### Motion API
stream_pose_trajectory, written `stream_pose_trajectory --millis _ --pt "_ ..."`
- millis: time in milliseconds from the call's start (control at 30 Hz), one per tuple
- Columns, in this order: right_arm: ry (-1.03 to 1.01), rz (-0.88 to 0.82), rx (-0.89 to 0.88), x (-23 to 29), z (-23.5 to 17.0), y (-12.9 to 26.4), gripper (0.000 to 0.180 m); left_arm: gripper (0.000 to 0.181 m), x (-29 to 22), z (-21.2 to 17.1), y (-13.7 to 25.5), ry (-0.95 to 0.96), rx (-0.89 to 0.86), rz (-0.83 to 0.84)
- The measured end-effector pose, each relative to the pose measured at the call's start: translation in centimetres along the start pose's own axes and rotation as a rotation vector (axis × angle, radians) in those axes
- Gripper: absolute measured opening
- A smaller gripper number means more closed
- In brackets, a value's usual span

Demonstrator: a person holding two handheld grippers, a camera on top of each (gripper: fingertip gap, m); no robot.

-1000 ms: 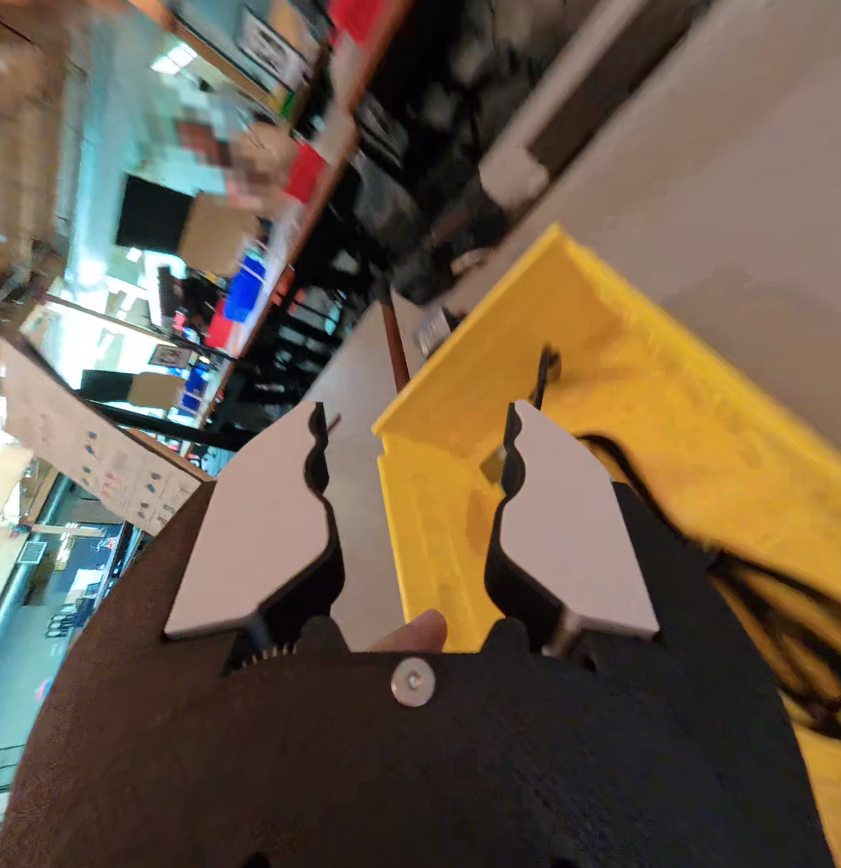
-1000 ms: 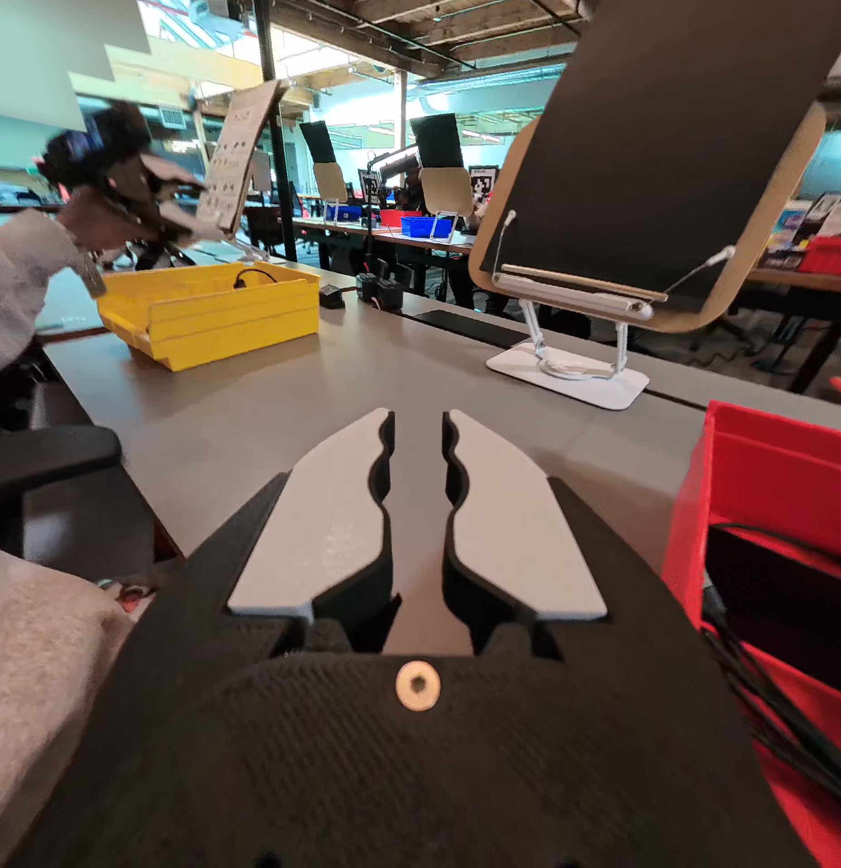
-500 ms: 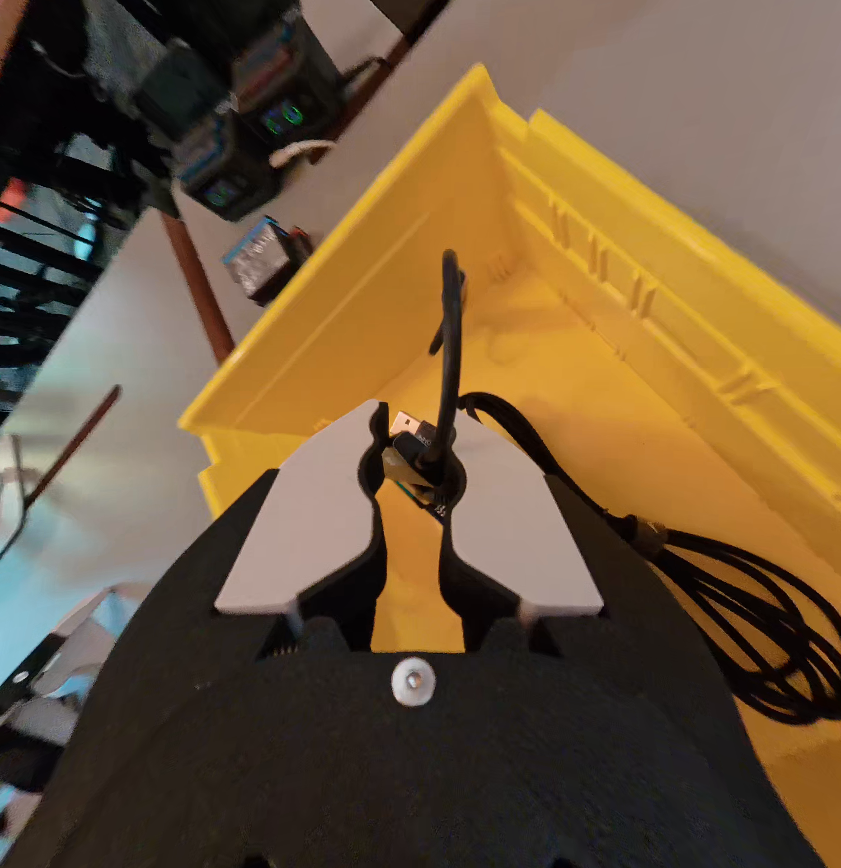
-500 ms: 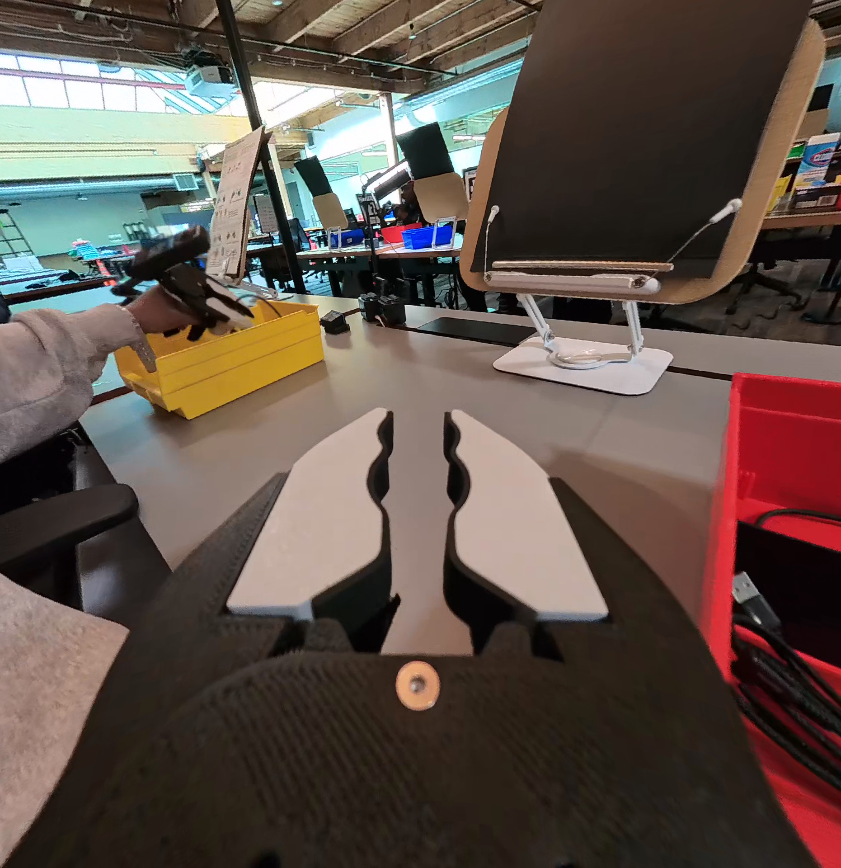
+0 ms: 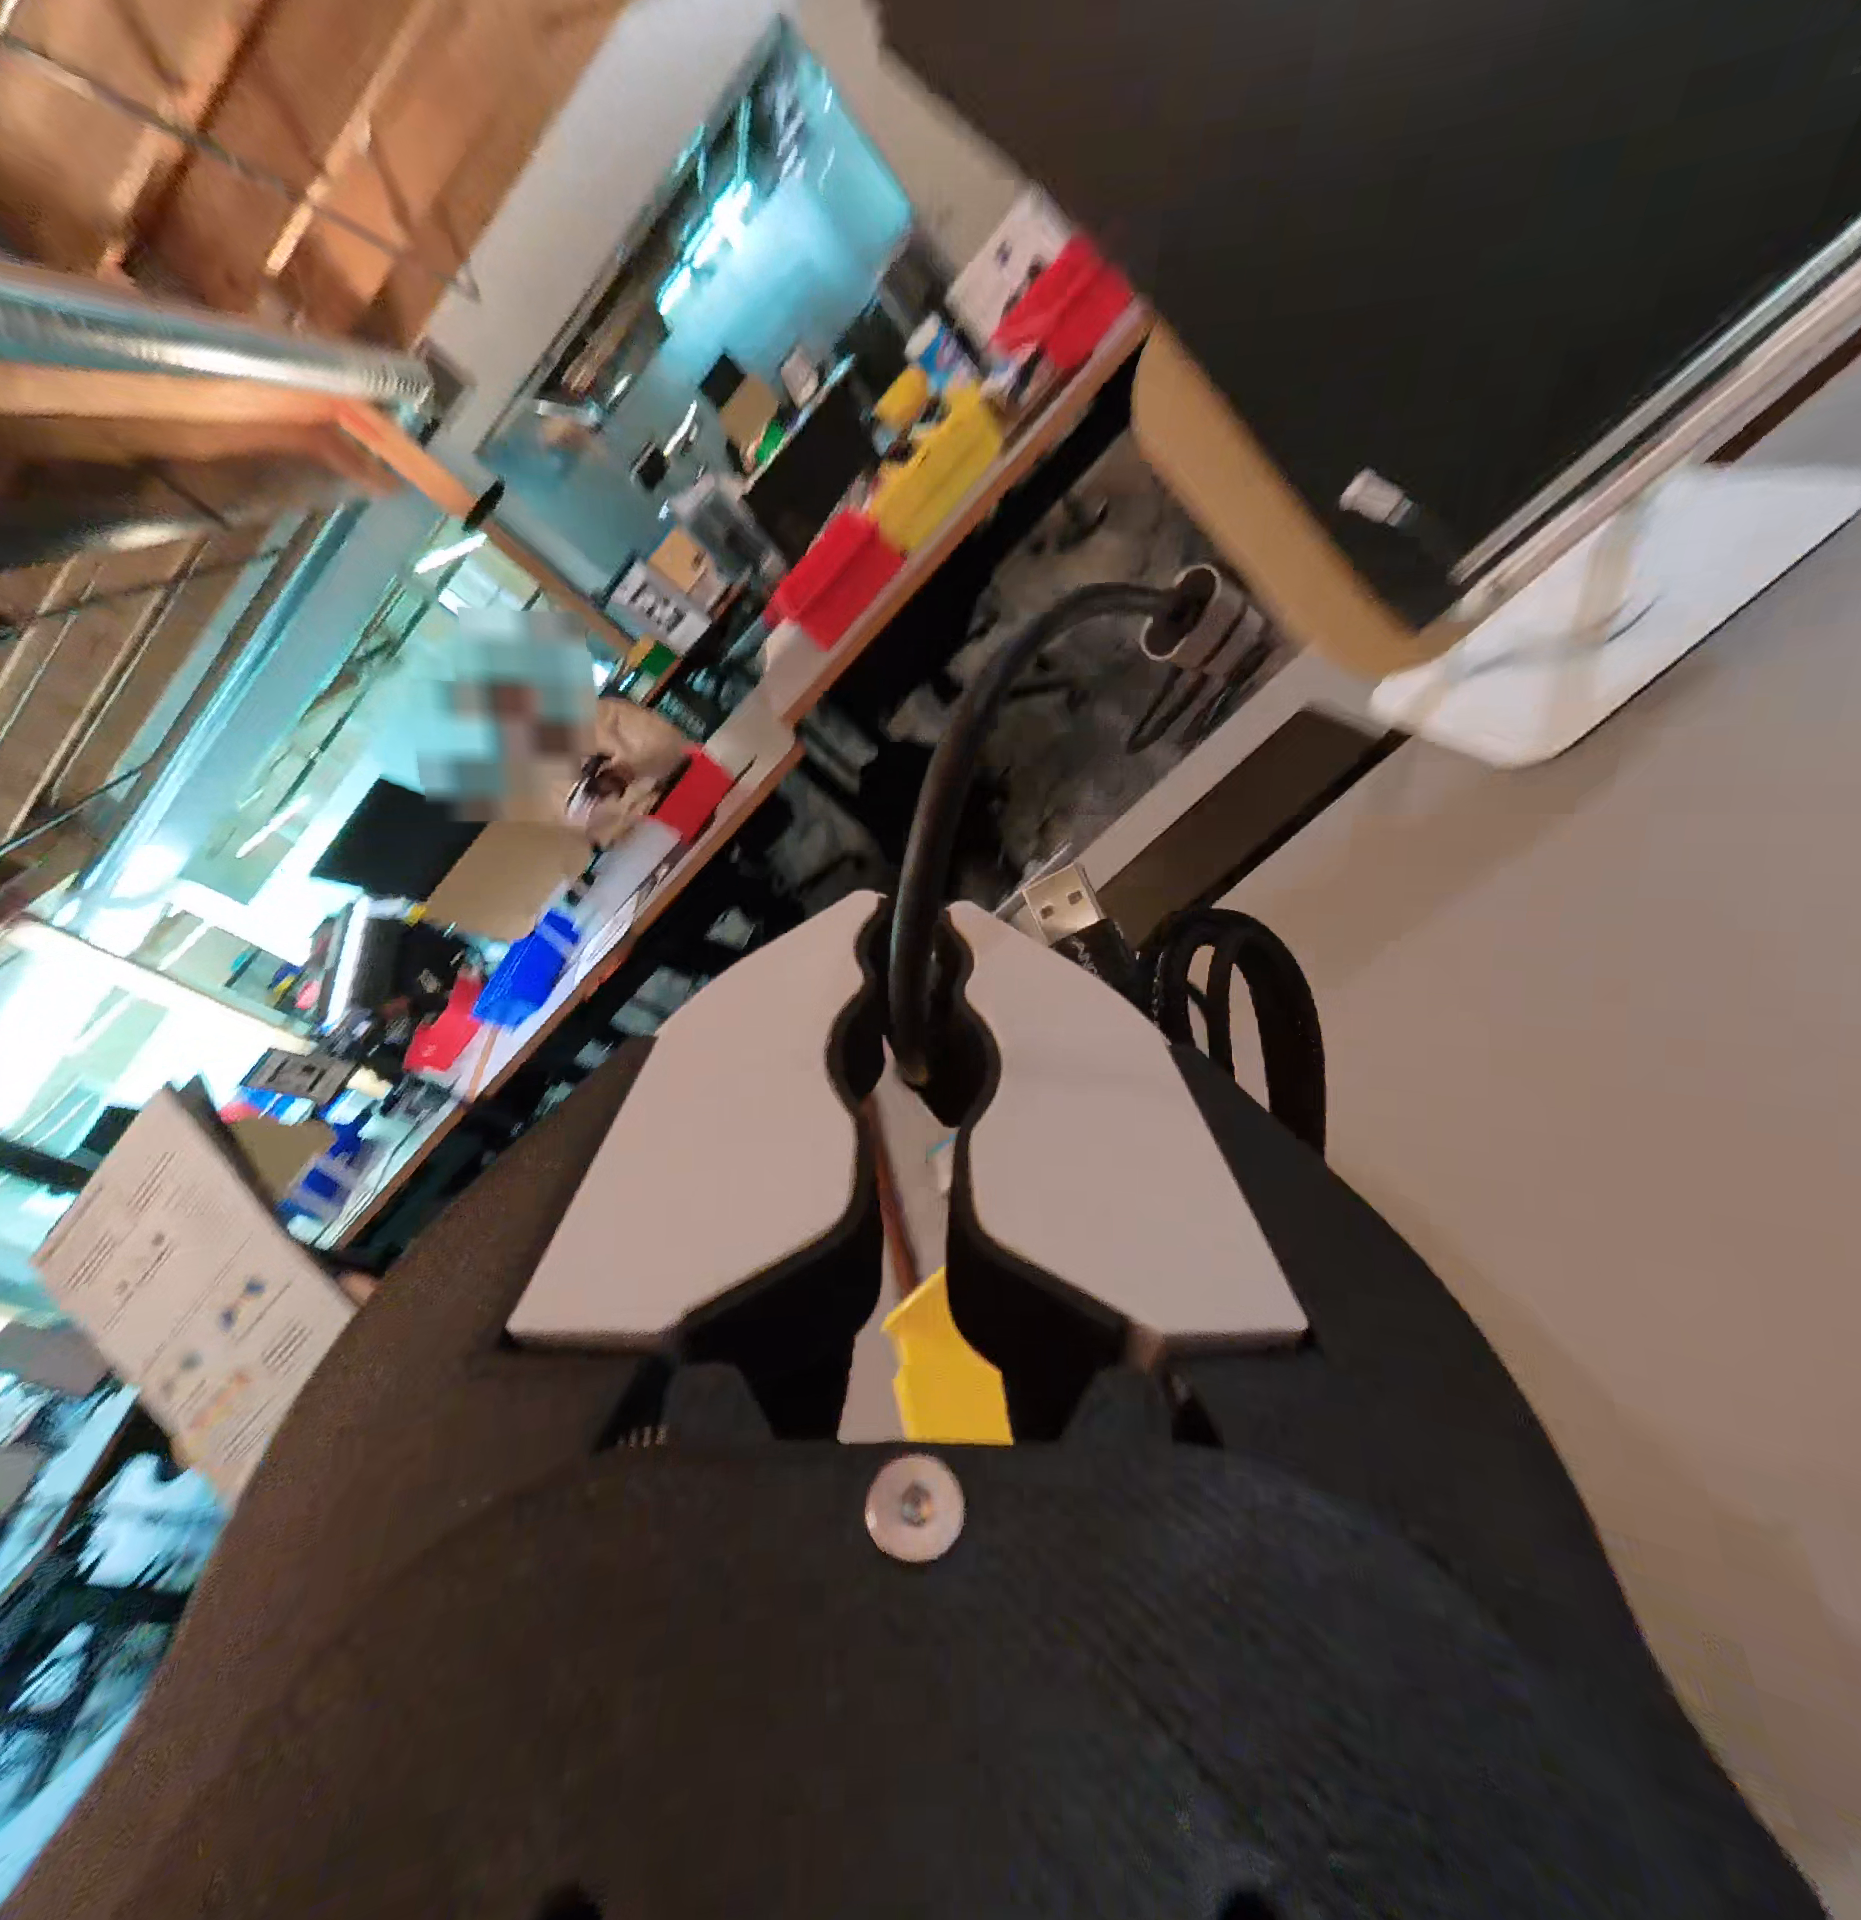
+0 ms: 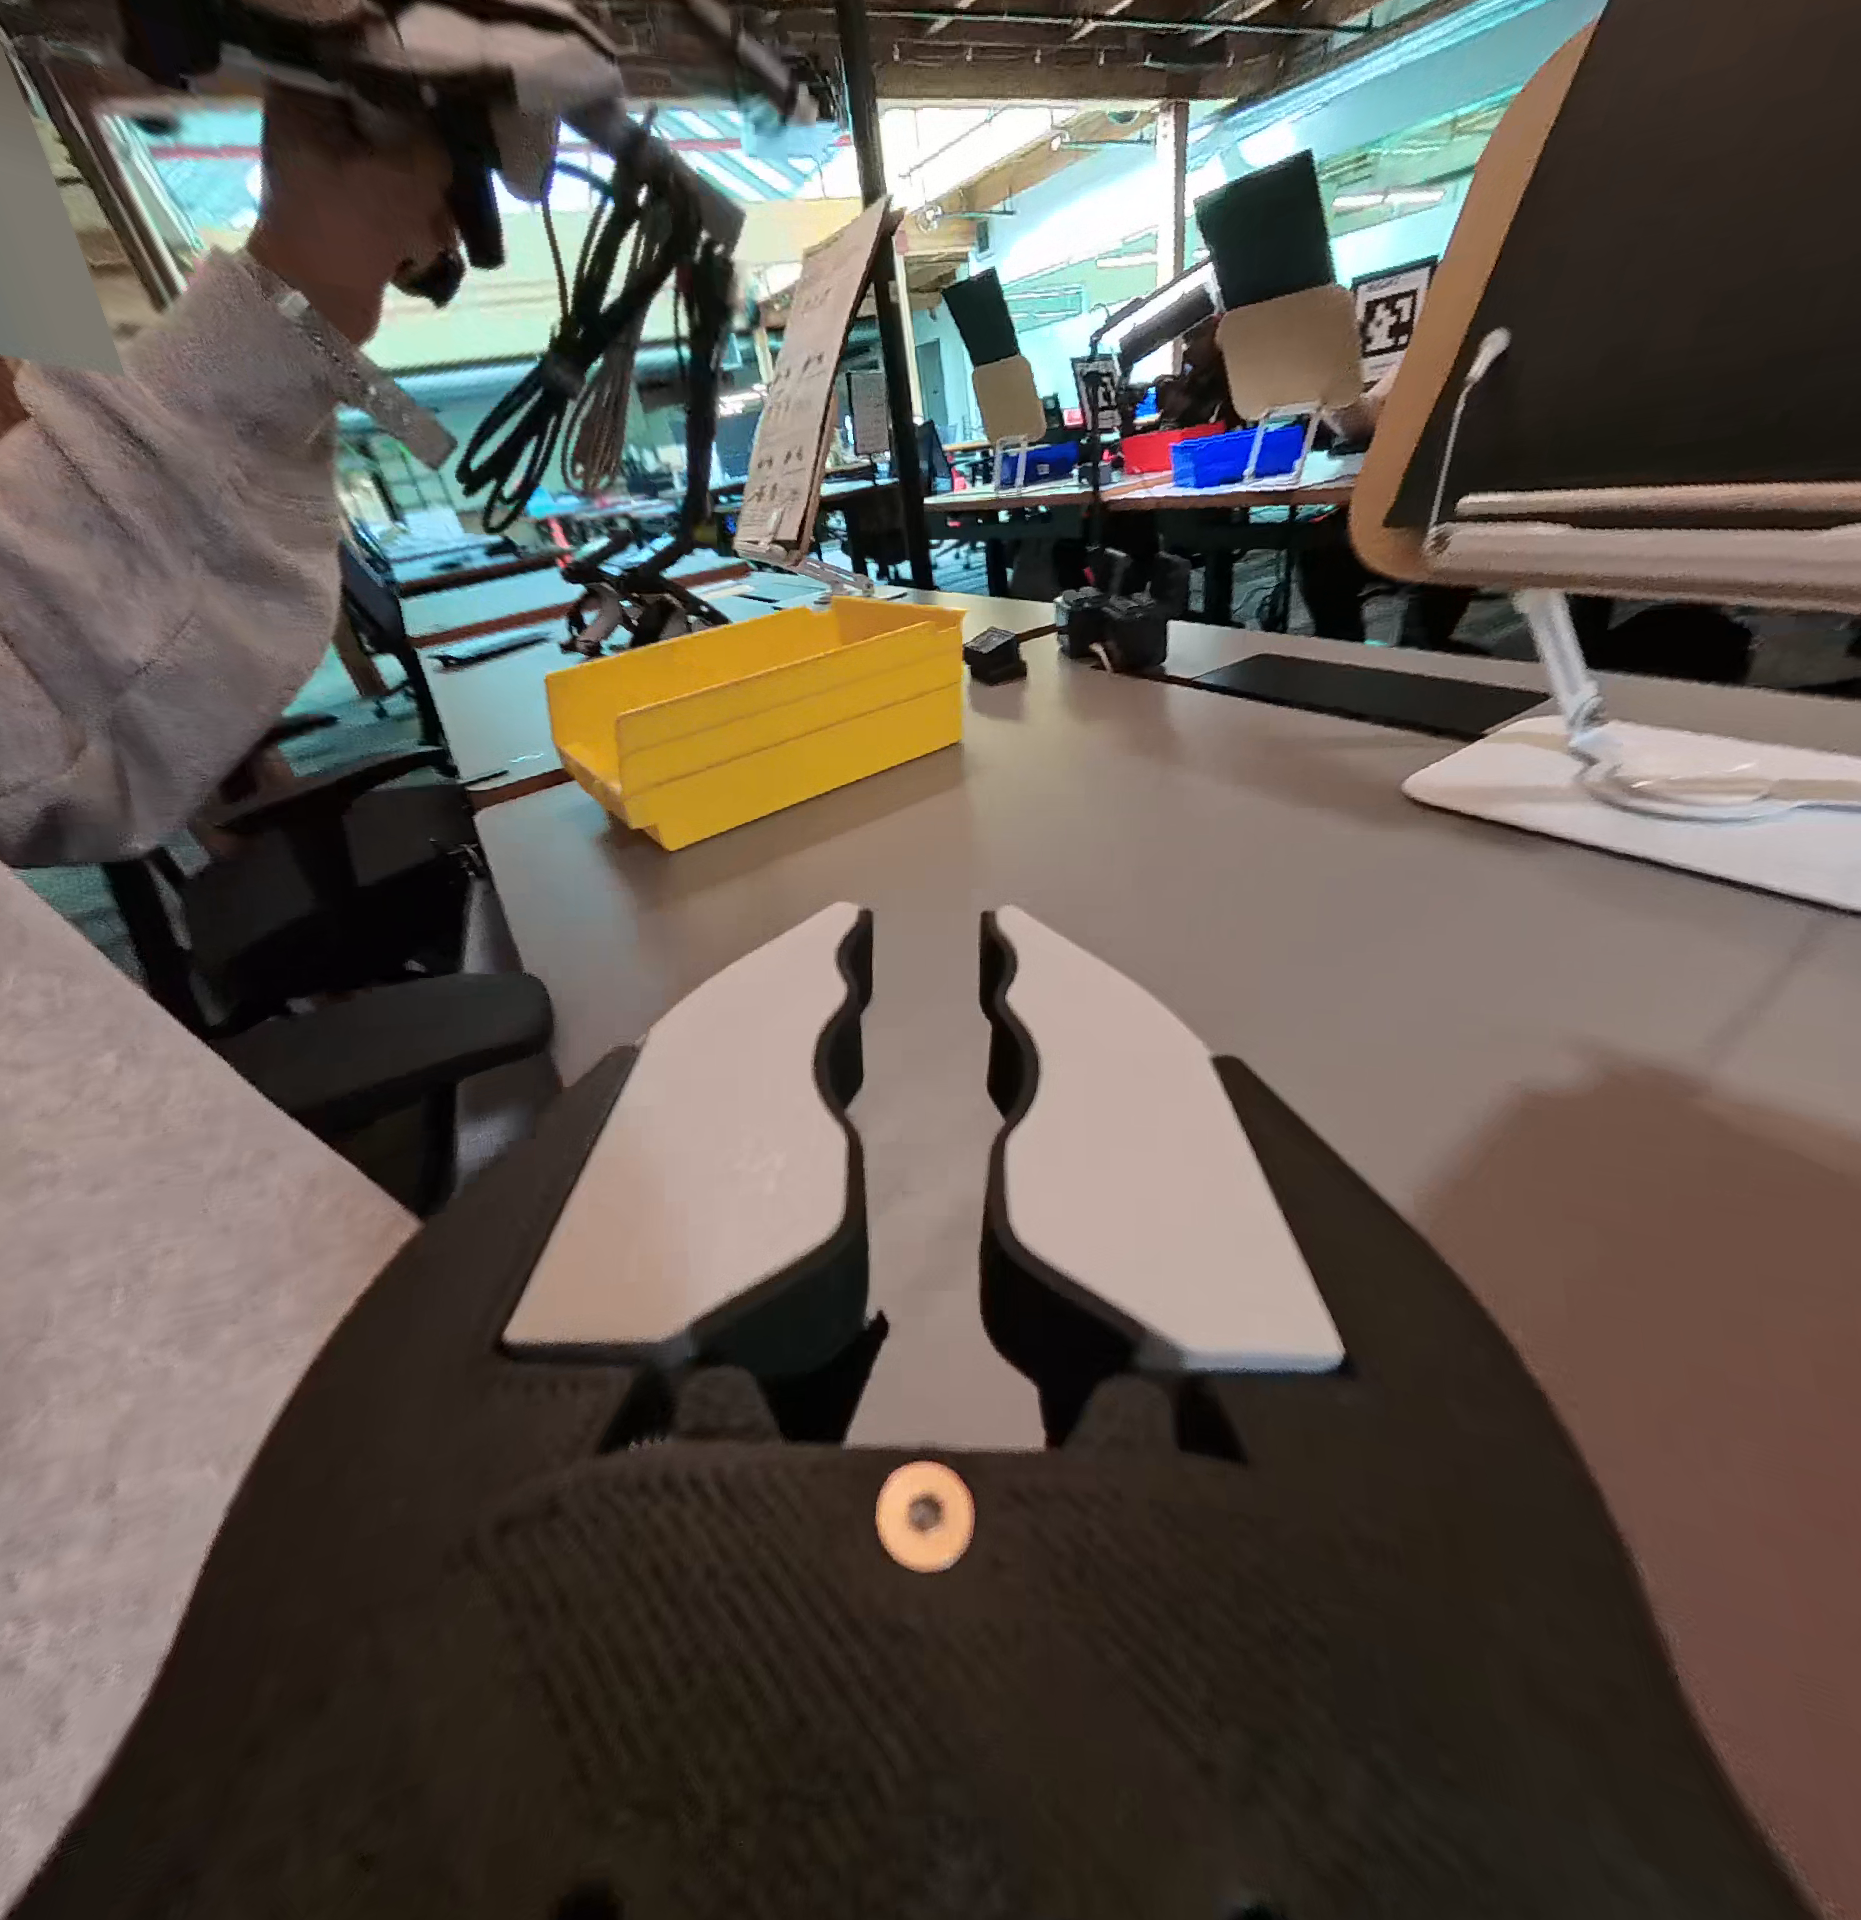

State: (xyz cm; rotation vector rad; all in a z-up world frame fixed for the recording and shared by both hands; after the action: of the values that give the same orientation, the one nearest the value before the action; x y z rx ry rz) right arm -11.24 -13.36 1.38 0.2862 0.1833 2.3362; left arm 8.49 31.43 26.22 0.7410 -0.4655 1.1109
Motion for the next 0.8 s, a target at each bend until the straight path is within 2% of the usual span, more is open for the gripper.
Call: stream_pose_trajectory --millis 133,267,400,567,700,800 --pt "-0.048 0.06 -0.015 1.0 -0.6 -0.5 0.022 0.007 -4.7 4.8 0.9 0.017 -0.11 -0.133" --pt "0.017 0.035 0.002 2.1 -0.7 -1.0 0.027 0.007 -12.3 6.9 -0.7 0.047 -0.208 -0.285" --pt "0.143 -0.045 0.039 3.0 -1.2 -1.8 0.038 0.007 -20.7 6.8 -3.6 0.138 -0.286 -0.471" --pt "0.246 -0.148 0.044 3.6 -1.5 -3.0 0.051 0.006 -29.2 5.9 -6.5 0.257 -0.241 -0.687" --pt "0.234 -0.251 0.013 3.5 -1.2 -4.5 0.078 0.007 -34.0 5.4 -6.8 0.471 -0.227 -0.902" --pt "0.324 -0.424 0.1 3.3 -1.6 -5.8 0.098 0.006 -36.8 4.7 -6.7 0.644 -0.21 -1.045"
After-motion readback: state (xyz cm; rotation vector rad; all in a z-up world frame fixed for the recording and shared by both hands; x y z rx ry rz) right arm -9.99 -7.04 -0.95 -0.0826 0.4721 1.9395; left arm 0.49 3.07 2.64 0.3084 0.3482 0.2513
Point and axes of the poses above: each gripper's, where its closed fingertips meet, y back along the fingers, z out of its top, x = y × z across the jaws, the point moved 9 cm from there along y, back along the fingers, and after that the axes turned 13 degrees about x, right-handed, at the moved point
